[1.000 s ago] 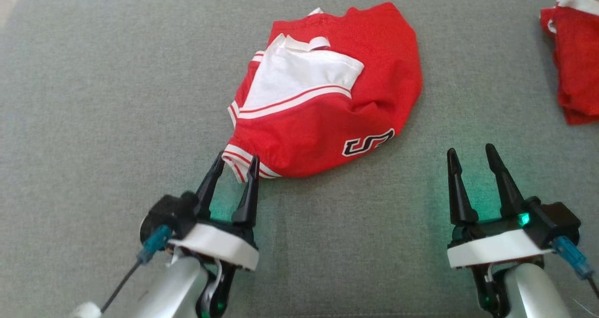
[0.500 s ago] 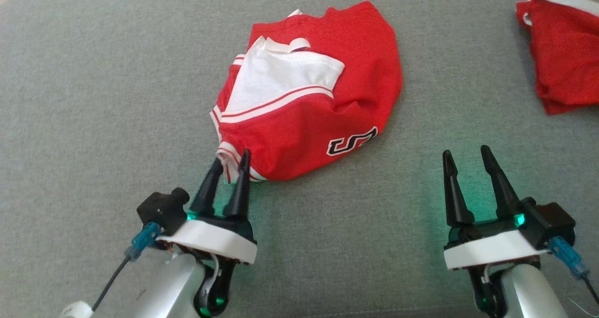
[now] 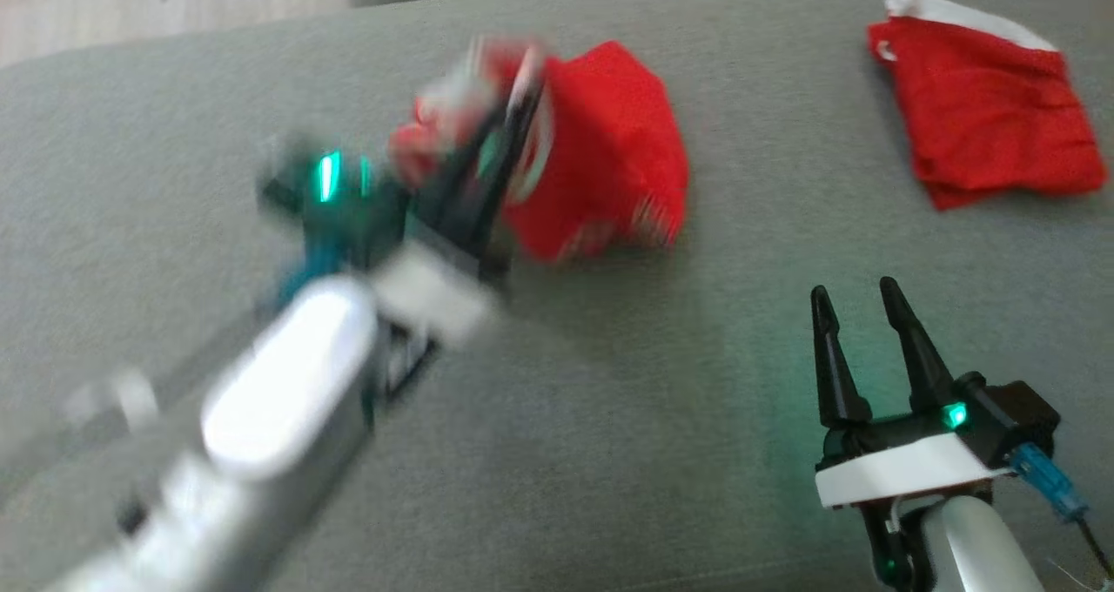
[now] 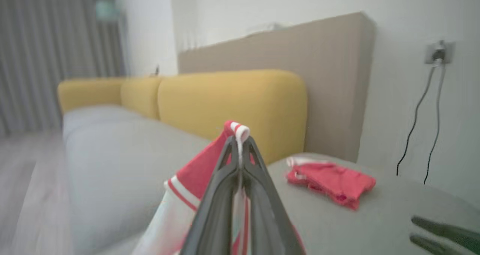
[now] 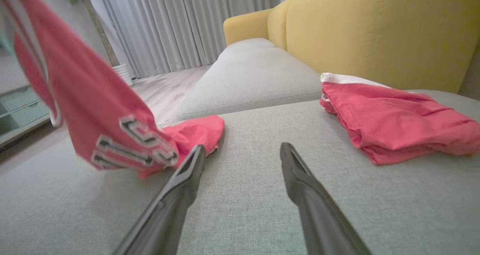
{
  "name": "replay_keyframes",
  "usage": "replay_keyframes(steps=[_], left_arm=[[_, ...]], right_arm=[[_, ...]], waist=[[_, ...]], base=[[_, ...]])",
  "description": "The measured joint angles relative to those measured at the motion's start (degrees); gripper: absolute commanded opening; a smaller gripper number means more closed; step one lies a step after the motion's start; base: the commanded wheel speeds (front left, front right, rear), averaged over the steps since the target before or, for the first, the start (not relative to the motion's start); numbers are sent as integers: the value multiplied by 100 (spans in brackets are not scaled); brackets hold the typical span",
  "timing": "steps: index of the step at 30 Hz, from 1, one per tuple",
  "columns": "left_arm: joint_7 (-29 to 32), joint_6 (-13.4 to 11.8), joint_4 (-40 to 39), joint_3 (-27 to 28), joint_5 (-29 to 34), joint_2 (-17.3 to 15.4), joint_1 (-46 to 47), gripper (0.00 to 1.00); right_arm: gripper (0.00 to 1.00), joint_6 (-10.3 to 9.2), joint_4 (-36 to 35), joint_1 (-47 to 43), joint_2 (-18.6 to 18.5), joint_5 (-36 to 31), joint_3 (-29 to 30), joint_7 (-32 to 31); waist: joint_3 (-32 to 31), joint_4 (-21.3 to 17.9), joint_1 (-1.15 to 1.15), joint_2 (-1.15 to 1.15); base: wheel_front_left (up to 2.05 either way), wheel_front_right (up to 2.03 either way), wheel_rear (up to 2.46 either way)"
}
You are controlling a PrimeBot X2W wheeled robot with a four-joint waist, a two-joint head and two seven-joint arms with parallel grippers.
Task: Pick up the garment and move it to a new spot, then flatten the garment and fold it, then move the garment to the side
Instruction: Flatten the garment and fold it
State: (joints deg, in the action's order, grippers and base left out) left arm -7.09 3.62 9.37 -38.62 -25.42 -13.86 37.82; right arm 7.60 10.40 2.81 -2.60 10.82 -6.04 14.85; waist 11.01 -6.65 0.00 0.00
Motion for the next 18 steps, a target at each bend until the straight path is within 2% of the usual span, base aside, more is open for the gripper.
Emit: replay_keyframes(steps=[5,9,13,16,18], left_arm=[[298,304,427,-77,13,144,1907,0],[130,354,1035,-214,-132,326,2895,0],[-119,393,1374,-179,-375,430,3520,0],[-216,396,1624,-147,-541,404,4029,0],[-257,396,1771,-151,-669,318,4057,0]], right_arm=[[100,0,77,-12,0,227,-177,0],[100,0,125,-68,0,290,-288,0],[100,0,129,-244,0,308,-259,0],[100,0,127,-396,0,308,-134,0],[100,0,114,-427,0,308,-56,0]], waist=[[-154,-375,0,0],[-315,-654,0,0],[-480,-761,-1,0],[-575,-731,-2,0],[-587,-640,-1,0]], base=[[0,0,0],[0,0,0],[0,0,0],[0,0,0],[0,0,0]])
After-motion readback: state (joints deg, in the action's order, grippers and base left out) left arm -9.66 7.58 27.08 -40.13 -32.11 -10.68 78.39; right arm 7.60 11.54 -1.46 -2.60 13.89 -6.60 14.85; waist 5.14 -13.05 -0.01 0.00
